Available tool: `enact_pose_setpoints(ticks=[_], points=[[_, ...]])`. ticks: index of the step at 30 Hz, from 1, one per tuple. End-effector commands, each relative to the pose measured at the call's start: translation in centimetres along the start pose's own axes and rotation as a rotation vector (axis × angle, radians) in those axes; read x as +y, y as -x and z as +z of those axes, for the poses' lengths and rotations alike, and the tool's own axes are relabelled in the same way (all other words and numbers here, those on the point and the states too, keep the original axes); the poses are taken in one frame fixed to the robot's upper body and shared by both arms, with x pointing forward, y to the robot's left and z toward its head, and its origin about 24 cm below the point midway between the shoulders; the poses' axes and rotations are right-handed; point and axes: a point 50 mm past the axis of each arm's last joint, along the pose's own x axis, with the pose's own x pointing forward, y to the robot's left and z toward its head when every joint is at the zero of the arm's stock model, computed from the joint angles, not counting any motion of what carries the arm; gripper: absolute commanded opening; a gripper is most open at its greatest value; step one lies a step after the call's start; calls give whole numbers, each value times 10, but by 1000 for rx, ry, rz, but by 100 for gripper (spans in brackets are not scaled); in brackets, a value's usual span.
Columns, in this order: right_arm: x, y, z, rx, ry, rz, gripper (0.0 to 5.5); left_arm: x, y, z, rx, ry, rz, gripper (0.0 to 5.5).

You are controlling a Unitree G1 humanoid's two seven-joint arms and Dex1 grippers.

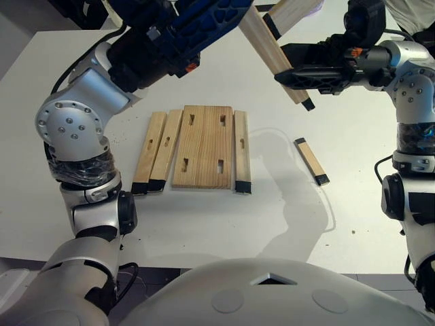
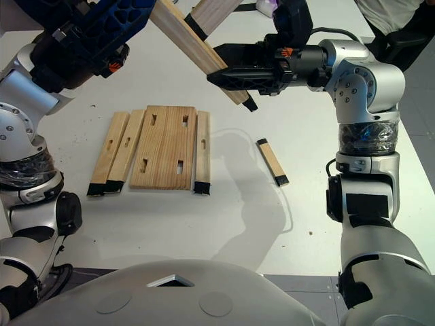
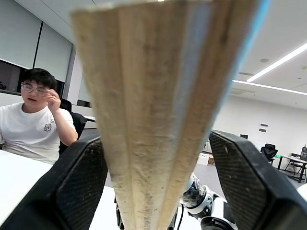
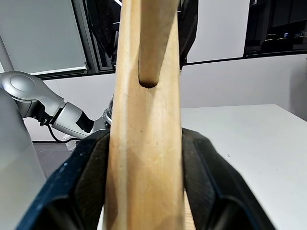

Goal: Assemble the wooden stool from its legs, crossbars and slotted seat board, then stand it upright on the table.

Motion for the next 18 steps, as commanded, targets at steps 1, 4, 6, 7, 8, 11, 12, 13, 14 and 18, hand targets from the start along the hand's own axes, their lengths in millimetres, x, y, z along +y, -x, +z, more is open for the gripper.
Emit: enact_pose_setpoints(ticks=[1, 4, 6, 7, 8, 11, 12, 13, 14, 18], points=[[1, -2, 5, 38, 42, 18, 208, -1, 1, -4, 41, -28, -3, 353], [2, -4, 4, 42, 46, 31, 208, -1, 2, -9, 59, -29, -10, 353], [2, -5, 4, 44, 45, 35, 208, -2, 2, -10, 65, -27, -16, 353], [1, -5, 3, 43, 44, 34, 208, -2, 2, -10, 68, -28, -18, 335], [1, -5, 3, 42, 43, 31, 208, -2, 2, -10, 71, -28, -19, 330], [1, -5, 2, 42, 42, 26, 208, -2, 3, -10, 75, -29, -20, 277], [1, -5, 1, 42, 41, 26, 208, -2, 3, -9, 75, -30, -21, 262], [1, -5, 1, 43, 40, 26, 208, -3, 3, -9, 76, -32, -22, 249], [1, -5, 0, 44, 40, 24, 208, -3, 3, -9, 76, -31, -25, 231], [1, -5, -1, 46, 37, 23, 208, -3, 3, -9, 82, -34, -29, 220]])
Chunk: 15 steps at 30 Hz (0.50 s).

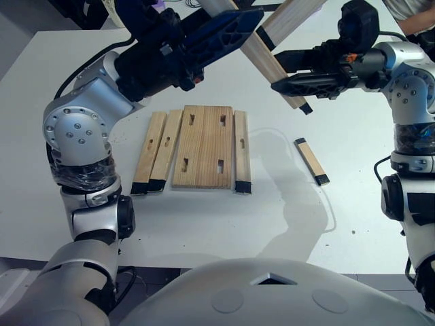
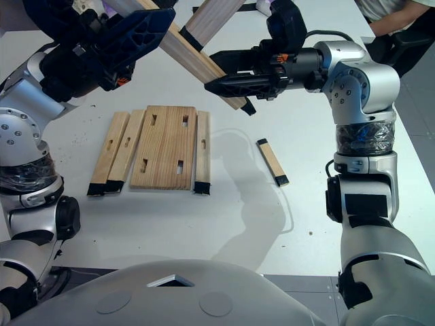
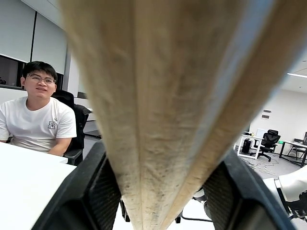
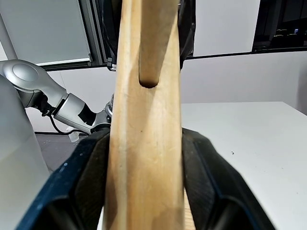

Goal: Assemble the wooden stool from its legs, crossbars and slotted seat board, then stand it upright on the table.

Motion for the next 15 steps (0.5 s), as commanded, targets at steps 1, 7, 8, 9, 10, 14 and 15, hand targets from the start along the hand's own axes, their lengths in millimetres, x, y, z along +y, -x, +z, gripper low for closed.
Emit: enact_pose_setpoints(ticks=[1, 7, 8, 9, 10, 14, 15], points=[[1, 0, 3, 13, 24, -5, 208, -3, 1, 0, 19, -5, -22, 220], [0, 0, 1, 20, 33, -18, 208, -2, 4, 1, -3, -26, 7, 219], [-2, 0, 1, 19, 45, -35, 208, -2, 5, 2, -11, -31, 12, 218], [-4, 0, 0, 19, 63, -58, 208, -1, 5, 3, -18, -37, 18, 218], [-5, 0, 0, 19, 79, -75, 237, 0, 6, 4, -23, -45, 27, 218], [-6, 5, -3, 32, 99, -97, 296, 4, 10, 6, -29, -77, 69, 211], [-6, 8, -5, 39, 101, -114, 315, 5, 12, 7, -32, -85, 74, 206]])
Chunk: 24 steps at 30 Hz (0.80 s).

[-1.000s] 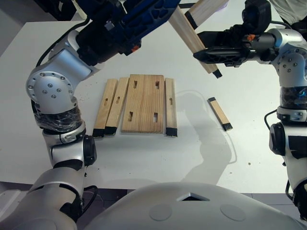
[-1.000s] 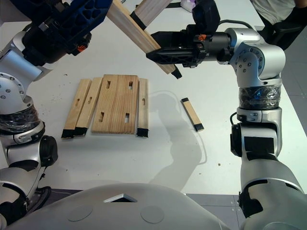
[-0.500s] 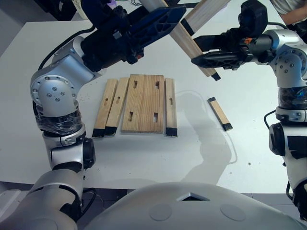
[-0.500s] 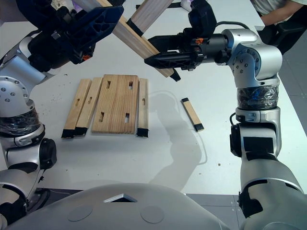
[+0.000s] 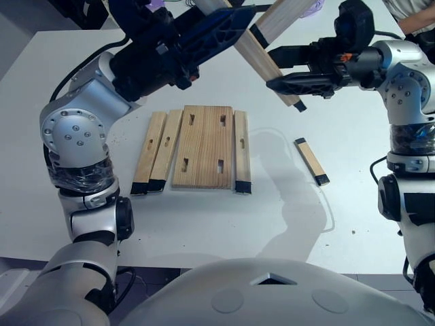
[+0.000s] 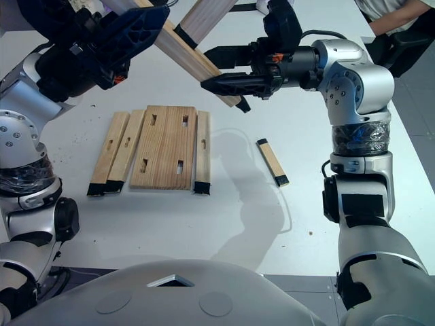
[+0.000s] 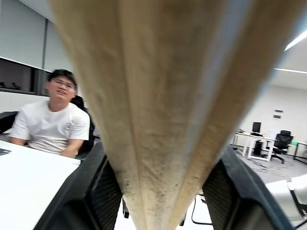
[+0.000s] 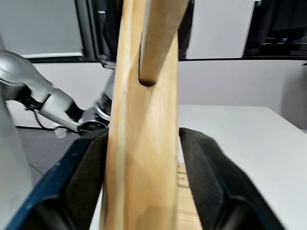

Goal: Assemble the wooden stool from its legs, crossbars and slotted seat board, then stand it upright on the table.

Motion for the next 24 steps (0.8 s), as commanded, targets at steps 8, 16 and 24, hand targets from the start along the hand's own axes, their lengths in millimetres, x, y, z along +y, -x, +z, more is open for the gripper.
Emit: enact_pose_setpoints(ticks=[8, 16, 24], points=[[-3, 35, -37, 118, 4, -240, 360, 14, 32, 14, 64, -152, 125, 205], [-8, 62, -67, 182, 15, -487, 360, 22, 88, 10, 387, -309, 134, 205], [2, 77, -76, 172, -7, -588, 360, 15, 125, 6, 559, -299, 146, 205]])
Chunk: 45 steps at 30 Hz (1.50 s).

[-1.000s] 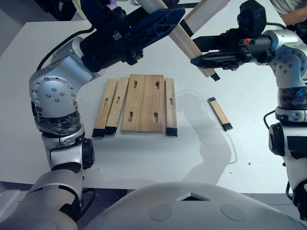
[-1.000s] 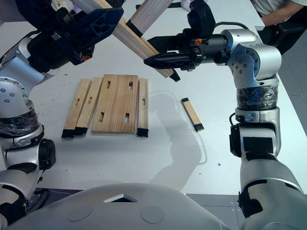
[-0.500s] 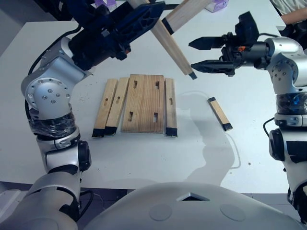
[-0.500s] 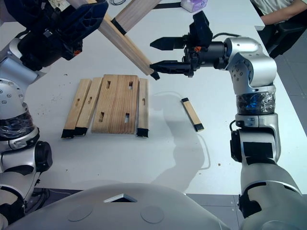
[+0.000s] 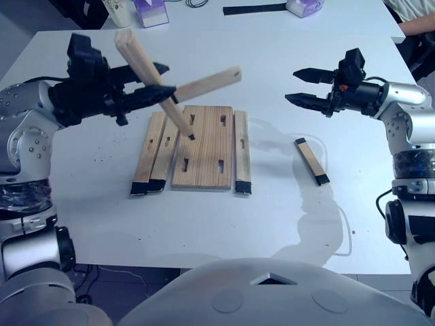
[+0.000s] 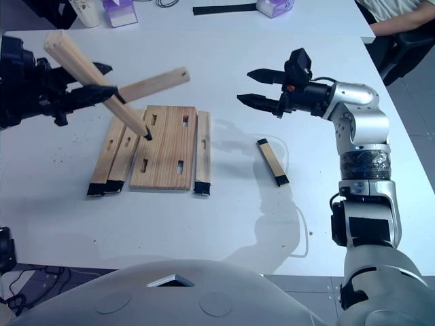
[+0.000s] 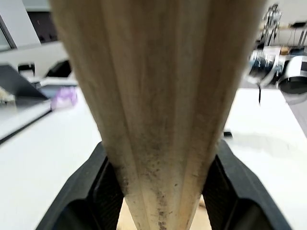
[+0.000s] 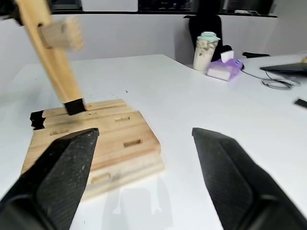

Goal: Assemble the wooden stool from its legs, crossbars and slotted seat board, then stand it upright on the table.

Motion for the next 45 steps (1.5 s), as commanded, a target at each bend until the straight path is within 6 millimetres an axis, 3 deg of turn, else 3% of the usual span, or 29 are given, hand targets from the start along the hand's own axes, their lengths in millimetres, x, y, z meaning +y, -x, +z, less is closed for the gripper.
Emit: enact_pose_setpoints(ticks=[1, 14, 21, 29, 45], points=[[-2, 1, 4, 3, 15, -31, 360, 0, 2, -1, 20, -17, -3, 205], [-12, -2, 13, 17, 41, -18, 360, -20, -6, -13, 38, 33, -90, 205], [-8, -6, 8, 6, 23, -11, 360, -9, -8, -10, 60, 21, -124, 205], [-8, -6, 5, -1, 14, -20, 360, -2, -4, -21, 128, 48, -160, 205], [-10, -13, 4, -9, 16, -15, 360, -14, -18, -33, 121, 101, -263, 205]])
